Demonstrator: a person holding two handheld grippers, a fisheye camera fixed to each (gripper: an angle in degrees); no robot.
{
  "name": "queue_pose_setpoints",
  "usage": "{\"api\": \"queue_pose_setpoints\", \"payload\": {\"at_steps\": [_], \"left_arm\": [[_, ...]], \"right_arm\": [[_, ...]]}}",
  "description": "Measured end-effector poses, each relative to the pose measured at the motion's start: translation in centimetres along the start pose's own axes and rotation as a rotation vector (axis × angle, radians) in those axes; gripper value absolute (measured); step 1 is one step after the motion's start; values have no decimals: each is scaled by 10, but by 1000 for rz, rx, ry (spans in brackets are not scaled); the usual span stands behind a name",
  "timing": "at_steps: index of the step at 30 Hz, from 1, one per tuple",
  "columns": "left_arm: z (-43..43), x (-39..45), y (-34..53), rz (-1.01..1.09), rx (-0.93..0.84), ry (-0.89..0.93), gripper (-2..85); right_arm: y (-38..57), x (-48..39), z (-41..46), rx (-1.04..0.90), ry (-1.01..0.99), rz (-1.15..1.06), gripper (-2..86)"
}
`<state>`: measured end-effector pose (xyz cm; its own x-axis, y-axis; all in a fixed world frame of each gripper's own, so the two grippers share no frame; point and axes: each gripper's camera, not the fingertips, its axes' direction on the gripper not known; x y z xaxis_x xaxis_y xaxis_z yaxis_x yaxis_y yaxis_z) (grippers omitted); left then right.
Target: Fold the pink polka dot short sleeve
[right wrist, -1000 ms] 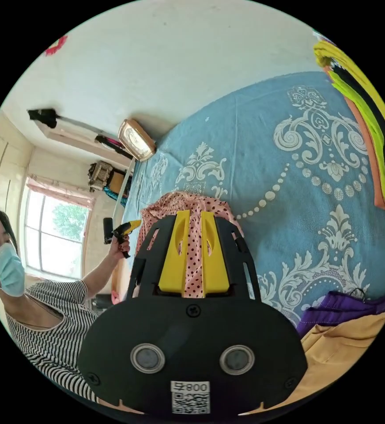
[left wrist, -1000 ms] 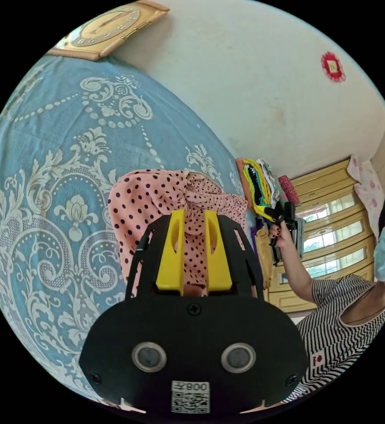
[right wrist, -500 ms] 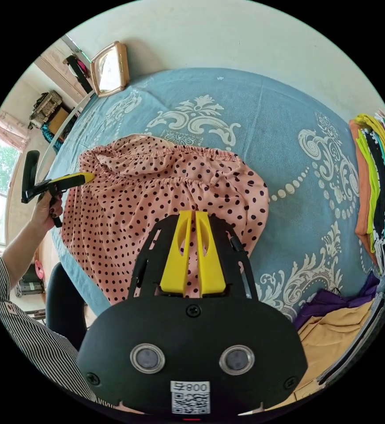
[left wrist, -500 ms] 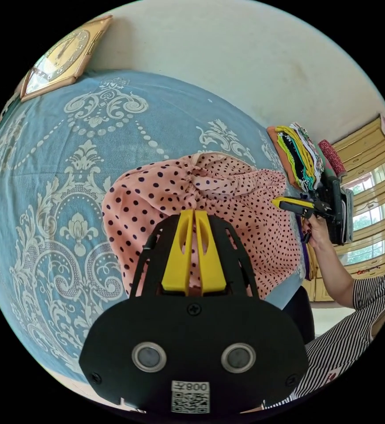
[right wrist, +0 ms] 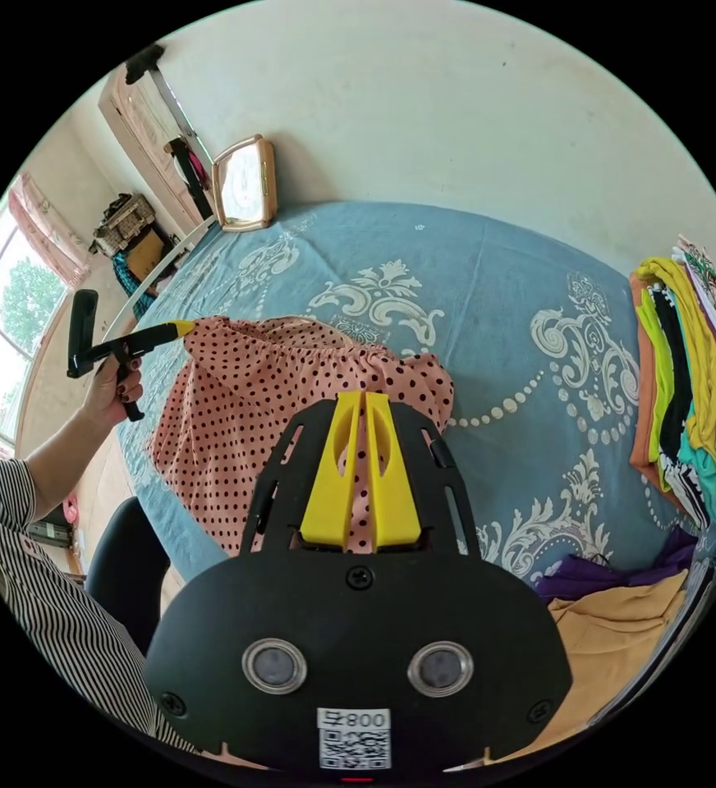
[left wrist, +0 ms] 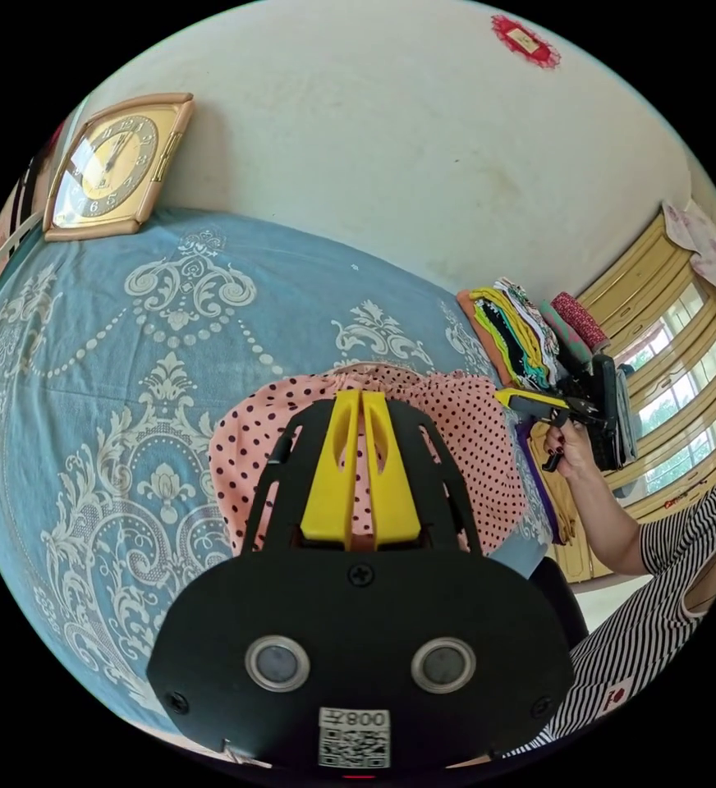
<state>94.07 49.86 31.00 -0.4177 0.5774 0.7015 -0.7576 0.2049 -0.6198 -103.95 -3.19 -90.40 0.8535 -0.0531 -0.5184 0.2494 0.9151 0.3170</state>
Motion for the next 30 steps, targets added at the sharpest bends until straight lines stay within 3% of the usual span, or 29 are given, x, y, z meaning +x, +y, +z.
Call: {"api": "queue_pose_setpoints", "payload": {"at_steps": [7, 16, 21, 30], "left_arm": [[9, -9, -17, -29, 20, -31, 4], [59, -33, -26, -87, -154, -94, 8], [37, -35, -18, -148, -69, -7, 14], [9, -11, 4, -57, 7, 11, 12]], "right_arm": [[-16, 9, 5, 13, 25, 49, 5], [-42, 24, 65, -153, 45, 88, 6], [-36, 30, 46, -117, 3, 120, 7], [-24, -2, -2, -22, -34, 79, 9]]}}
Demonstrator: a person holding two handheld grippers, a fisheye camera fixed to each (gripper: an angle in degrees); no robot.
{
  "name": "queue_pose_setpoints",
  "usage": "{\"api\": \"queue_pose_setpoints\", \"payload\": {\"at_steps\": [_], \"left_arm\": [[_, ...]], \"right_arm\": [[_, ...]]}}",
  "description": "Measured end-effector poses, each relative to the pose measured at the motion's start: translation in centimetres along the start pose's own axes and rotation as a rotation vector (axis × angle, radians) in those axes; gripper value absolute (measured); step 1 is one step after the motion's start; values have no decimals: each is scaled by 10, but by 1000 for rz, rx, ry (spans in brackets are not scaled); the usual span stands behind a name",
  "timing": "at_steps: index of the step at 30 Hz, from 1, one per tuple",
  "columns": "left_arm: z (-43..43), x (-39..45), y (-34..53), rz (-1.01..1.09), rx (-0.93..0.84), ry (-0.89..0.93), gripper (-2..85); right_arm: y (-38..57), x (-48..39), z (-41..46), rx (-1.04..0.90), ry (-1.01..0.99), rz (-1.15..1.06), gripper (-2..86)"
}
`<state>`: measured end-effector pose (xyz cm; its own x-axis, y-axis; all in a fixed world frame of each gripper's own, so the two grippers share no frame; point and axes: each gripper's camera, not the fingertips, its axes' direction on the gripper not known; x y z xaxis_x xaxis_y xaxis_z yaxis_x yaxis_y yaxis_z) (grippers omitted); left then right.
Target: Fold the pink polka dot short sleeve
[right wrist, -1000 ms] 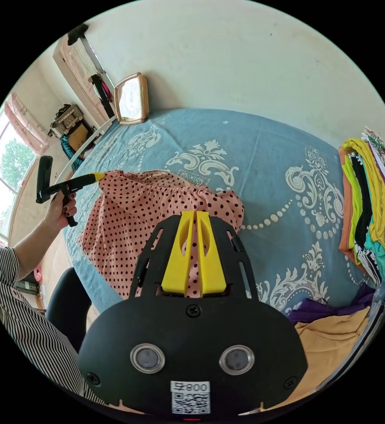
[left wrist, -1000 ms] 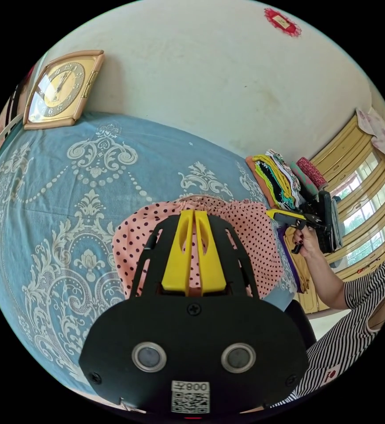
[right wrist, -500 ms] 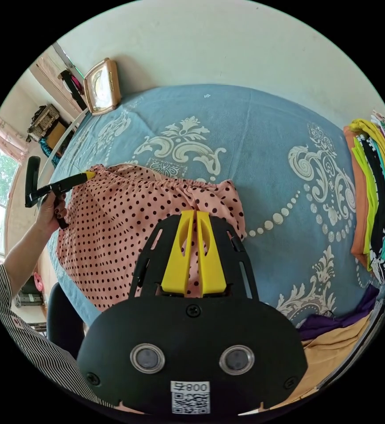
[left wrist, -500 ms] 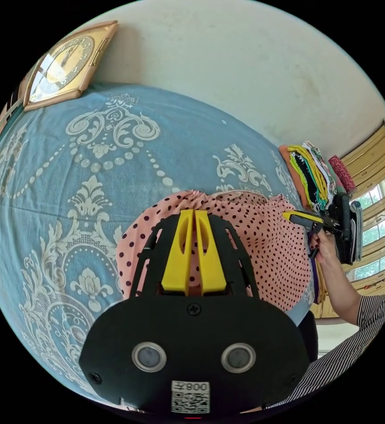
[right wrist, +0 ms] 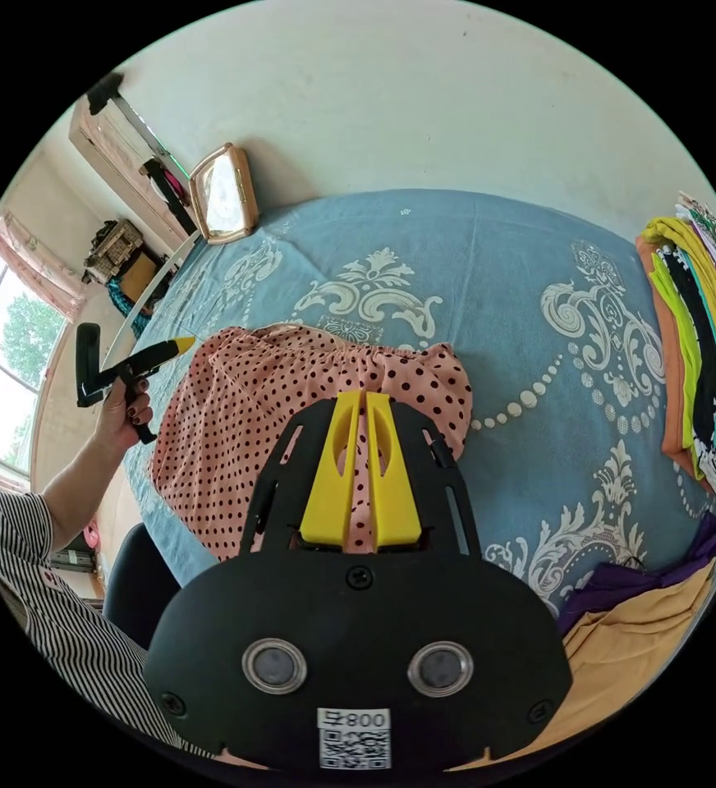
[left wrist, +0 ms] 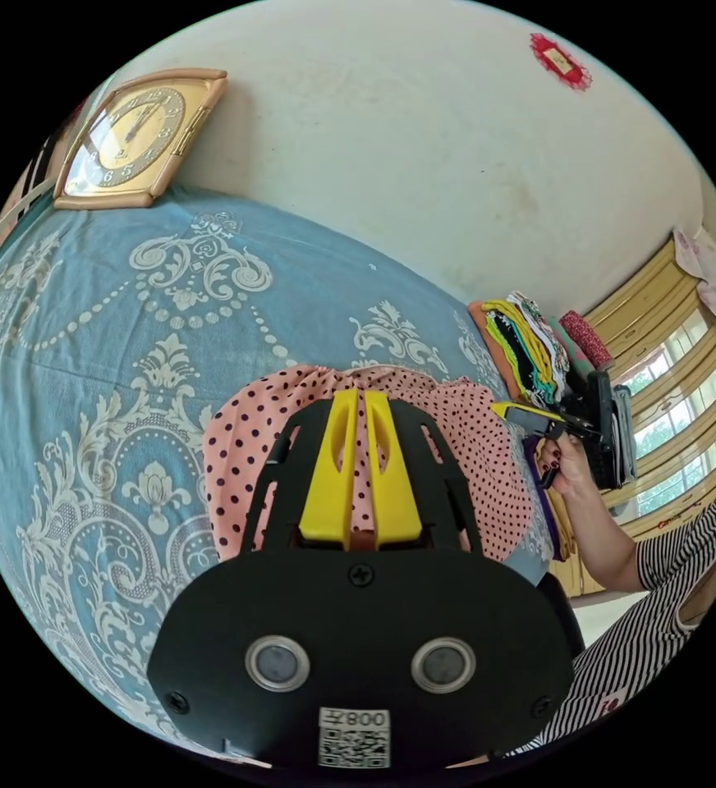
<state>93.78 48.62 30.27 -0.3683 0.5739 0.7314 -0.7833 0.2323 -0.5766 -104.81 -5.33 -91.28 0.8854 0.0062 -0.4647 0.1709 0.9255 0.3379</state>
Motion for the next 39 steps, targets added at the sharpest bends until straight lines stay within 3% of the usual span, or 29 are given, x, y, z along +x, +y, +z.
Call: {"api": "queue_pose_setpoints", "payload": {"at_steps": [11, 15, 19, 25, 32, 36, 39], "left_arm": [[42, 7, 3, 90, -166, -146, 5], [38, -1, 10, 69, -159, -136, 4], [31, -2, 21, 76, -150, -139, 4], [24, -14, 34, 68, -159, -140, 3], [9, -30, 54, 47, -155, -116, 3], [-30, -32, 72, 39, -42, -88, 4], [-45, -45, 90, 13, -39, -181, 4]], "right_arm": [[1, 20, -4, -31, 71, 83, 9], [15, 21, -31, 33, 55, 113, 5], [4, -15, -30, 45, -50, -18, 2], [-44, -40, 58, -189, 106, -119, 1], [-38, -34, 51, -166, 82, -150, 2], [-32, -30, 26, -154, 85, -119, 1], [-24, -22, 14, -111, 102, -86, 1]]}}
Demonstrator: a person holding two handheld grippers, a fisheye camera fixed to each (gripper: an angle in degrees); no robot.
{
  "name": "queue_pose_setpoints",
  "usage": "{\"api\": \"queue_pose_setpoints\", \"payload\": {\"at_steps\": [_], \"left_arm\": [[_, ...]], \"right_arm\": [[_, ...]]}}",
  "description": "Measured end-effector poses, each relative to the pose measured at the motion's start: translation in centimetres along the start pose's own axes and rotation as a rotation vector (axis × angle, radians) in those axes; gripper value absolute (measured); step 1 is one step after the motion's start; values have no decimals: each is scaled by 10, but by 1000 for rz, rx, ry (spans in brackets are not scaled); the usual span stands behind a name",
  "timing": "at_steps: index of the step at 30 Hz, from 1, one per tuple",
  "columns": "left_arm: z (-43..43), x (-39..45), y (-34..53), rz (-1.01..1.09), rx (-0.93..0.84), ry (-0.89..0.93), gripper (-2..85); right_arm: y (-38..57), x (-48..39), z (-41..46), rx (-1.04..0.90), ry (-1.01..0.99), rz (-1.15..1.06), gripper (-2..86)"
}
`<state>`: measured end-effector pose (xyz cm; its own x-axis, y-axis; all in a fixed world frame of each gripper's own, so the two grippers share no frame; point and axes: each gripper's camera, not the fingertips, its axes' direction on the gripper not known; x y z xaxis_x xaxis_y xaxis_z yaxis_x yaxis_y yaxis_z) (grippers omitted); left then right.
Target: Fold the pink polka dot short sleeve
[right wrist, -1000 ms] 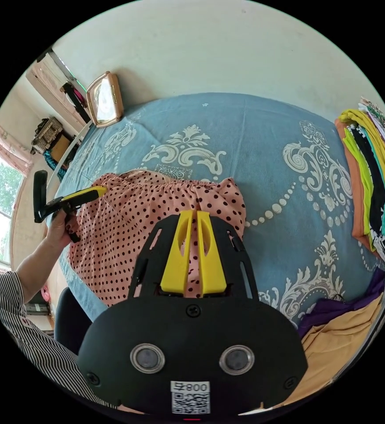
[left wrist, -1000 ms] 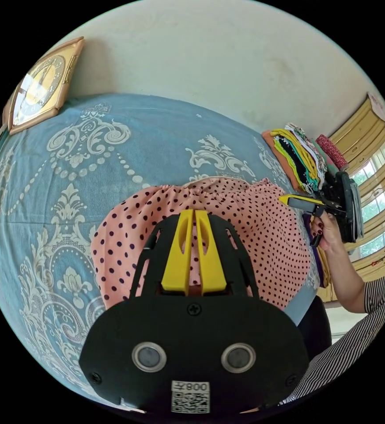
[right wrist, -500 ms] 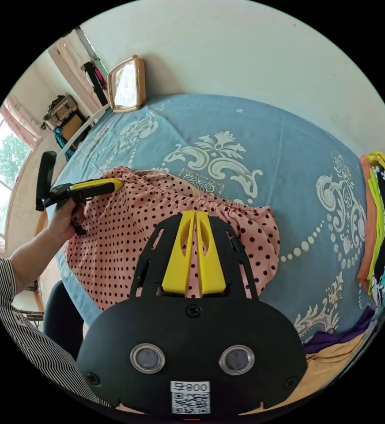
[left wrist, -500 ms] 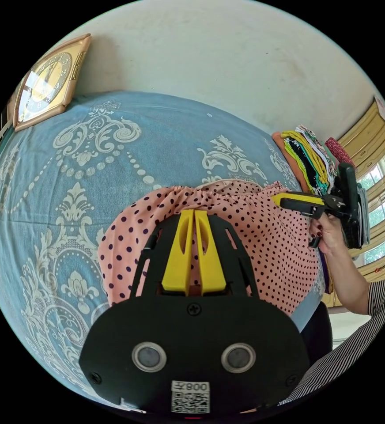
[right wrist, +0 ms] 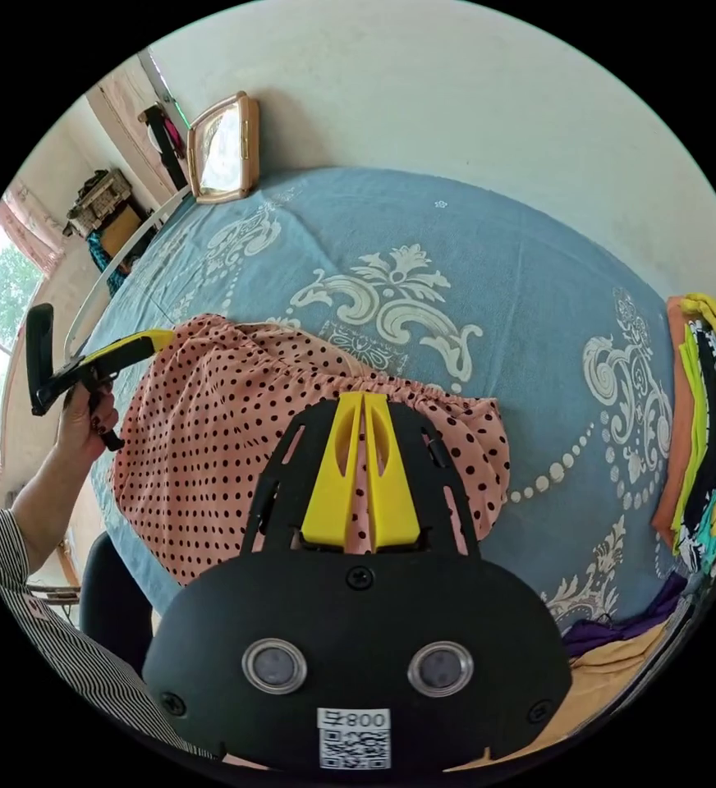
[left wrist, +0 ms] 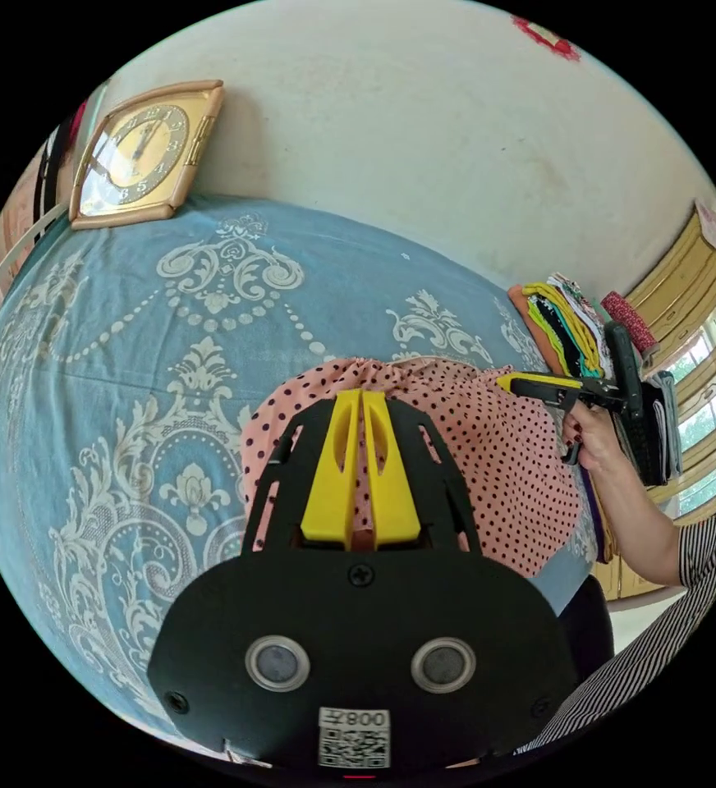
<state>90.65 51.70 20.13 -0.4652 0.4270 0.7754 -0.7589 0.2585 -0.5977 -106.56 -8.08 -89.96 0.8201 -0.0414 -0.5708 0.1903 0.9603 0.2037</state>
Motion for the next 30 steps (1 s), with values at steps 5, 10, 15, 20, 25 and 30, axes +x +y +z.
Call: {"api": "queue_pose_setpoints", "payload": {"at_steps": [5, 10, 15, 20, 25, 30], "left_arm": [[-10, -30, 27, -72, -66, 46, 5], [-56, -38, 82, -84, -39, 85, 10], [-80, -48, 153, -168, -125, 80, 28], [-104, -86, 206, -358, -80, 172, 65], [-90, -91, 218, -366, -165, 205, 62], [-85, -88, 219, -377, -199, 219, 19]], "right_arm": [[8, 28, 6, -88, -57, 38, 1], [80, 44, -70, 62, -84, 50, 3], [189, 65, -107, 34, -151, 118, 8], [297, 111, -131, 14, -218, 271, 33], [362, 147, -125, 27, -322, 367, 58], [381, 168, -100, -24, -370, 398, 52]]}}
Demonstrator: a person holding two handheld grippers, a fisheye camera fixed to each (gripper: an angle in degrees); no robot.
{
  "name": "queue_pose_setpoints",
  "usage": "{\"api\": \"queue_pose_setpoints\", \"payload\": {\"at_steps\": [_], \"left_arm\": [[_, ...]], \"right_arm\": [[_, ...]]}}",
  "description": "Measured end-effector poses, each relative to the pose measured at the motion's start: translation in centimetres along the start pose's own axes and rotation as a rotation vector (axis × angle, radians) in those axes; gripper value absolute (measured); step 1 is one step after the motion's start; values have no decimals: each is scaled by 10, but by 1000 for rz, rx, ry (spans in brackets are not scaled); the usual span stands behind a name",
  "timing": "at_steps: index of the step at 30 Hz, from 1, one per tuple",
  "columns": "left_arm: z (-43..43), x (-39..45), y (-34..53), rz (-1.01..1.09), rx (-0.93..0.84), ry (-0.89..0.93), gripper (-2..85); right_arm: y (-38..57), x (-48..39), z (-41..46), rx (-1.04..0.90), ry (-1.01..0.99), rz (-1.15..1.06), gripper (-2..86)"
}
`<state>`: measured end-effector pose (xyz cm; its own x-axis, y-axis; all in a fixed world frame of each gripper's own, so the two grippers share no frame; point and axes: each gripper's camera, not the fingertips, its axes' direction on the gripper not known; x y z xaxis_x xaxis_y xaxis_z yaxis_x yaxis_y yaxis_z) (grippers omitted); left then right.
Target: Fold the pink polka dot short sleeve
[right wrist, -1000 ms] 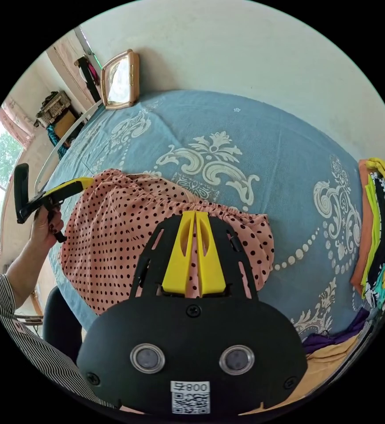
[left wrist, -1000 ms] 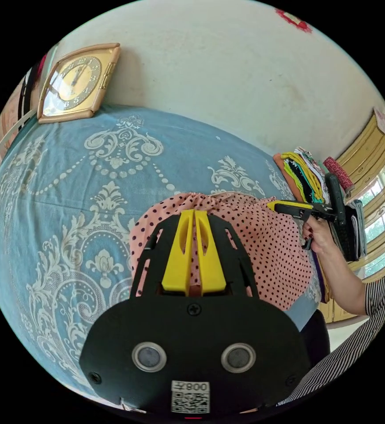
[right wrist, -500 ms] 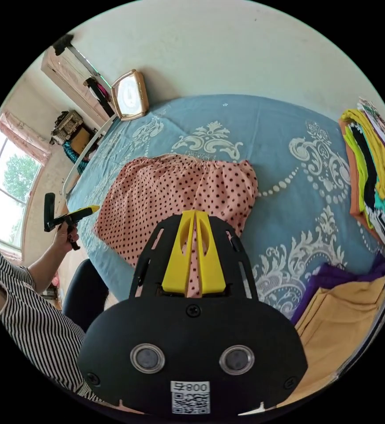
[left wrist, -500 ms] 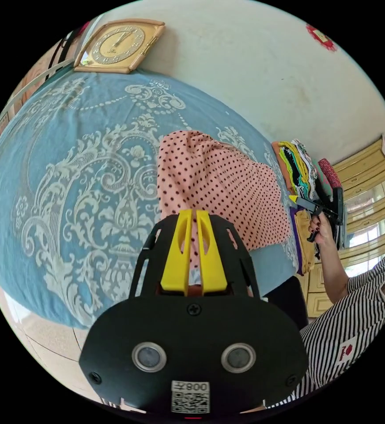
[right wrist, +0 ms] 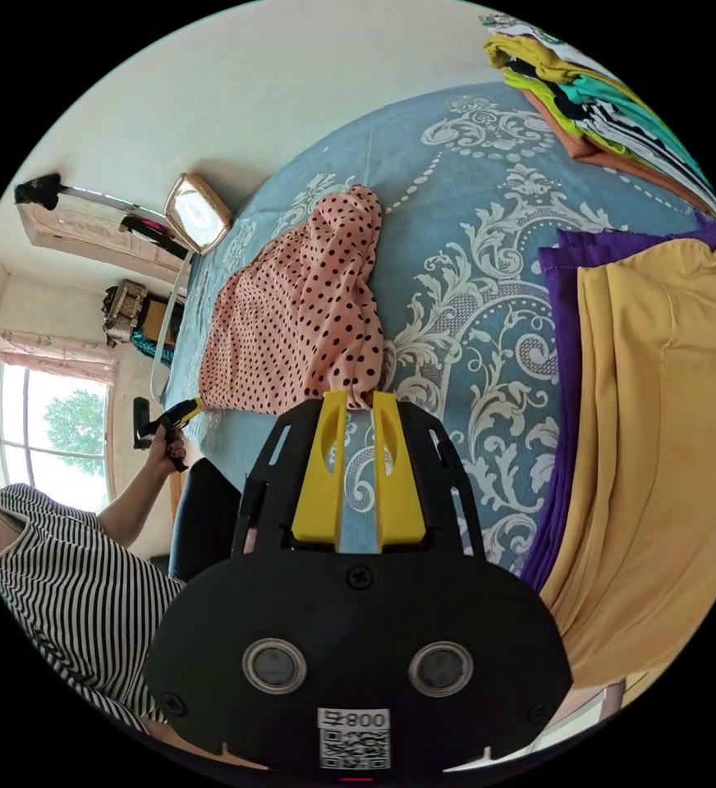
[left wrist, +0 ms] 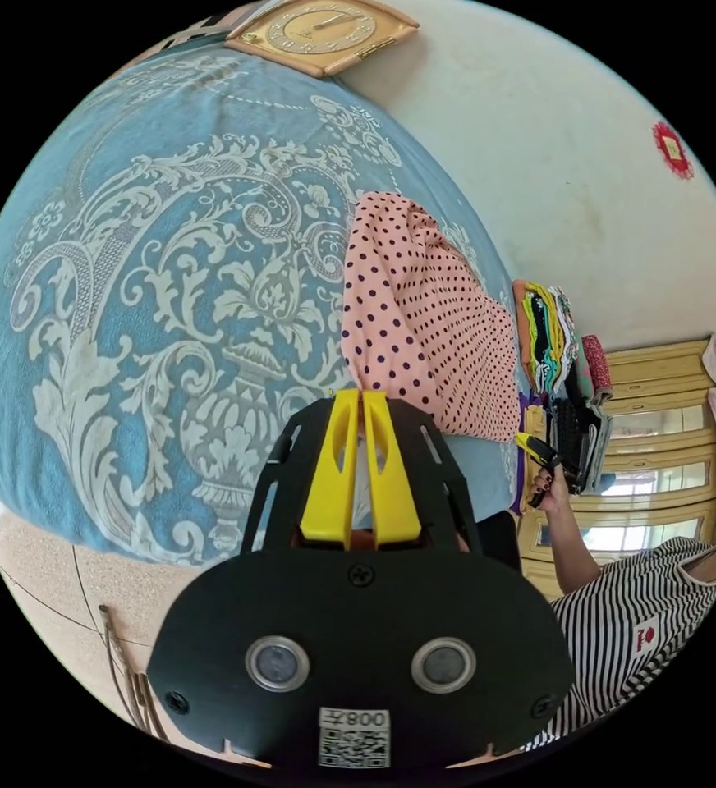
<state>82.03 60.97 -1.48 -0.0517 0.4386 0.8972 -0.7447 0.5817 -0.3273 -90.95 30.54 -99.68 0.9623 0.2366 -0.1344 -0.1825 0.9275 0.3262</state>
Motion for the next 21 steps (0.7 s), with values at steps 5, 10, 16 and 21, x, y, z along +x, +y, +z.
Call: {"api": "queue_pose_setpoints", "payload": {"at_steps": [5, 10, 16, 21], "left_arm": [[-18, 14, 0, 35, 1, -22, 5], [-48, 23, 2, 60, 26, -73, 2], [-27, 30, 3, 23, -58, -120, 4], [-37, 47, 10, -6, 19, -104, 9]], "right_arm": [[12, 13, -6, -1, -18, -6, 13], [38, 27, -42, 18, -38, -37, 4], [57, 48, -15, -63, -68, 20, 3], [73, 56, -37, 14, -75, 69, 2]]}}
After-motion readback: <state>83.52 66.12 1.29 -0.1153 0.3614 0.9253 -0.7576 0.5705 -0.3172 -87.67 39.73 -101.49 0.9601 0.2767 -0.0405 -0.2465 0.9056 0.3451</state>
